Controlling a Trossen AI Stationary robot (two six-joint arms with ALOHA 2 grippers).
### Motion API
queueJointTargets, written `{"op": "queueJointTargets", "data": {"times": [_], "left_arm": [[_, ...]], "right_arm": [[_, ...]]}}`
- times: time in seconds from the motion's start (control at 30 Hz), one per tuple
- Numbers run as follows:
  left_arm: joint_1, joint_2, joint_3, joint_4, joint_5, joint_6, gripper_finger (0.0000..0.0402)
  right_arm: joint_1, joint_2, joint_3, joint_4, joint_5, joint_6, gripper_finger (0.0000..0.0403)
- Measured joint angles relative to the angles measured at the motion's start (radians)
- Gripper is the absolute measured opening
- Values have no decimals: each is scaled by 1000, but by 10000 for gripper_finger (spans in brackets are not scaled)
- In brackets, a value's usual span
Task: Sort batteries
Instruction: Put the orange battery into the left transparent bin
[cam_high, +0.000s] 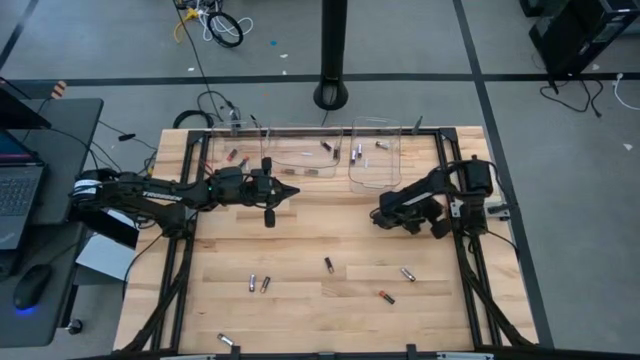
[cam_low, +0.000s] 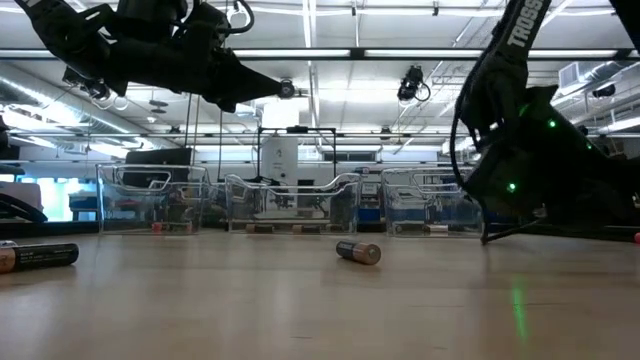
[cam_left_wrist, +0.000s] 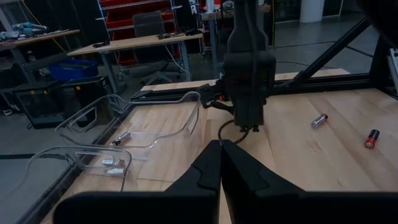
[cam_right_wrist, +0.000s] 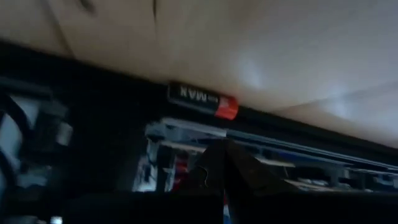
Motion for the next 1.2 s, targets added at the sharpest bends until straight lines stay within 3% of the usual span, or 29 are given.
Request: {"op": "queueJointTargets", "data": {"times": [0.47, 1.2], "left_arm": [[0, 0, 0, -2, 0, 0, 18], [0, 0, 0, -2, 0, 0, 18]], "right_arm": [[-27, 0, -146, 155, 42, -76, 7], [43, -88, -94, 186, 30, -63, 7]]}}
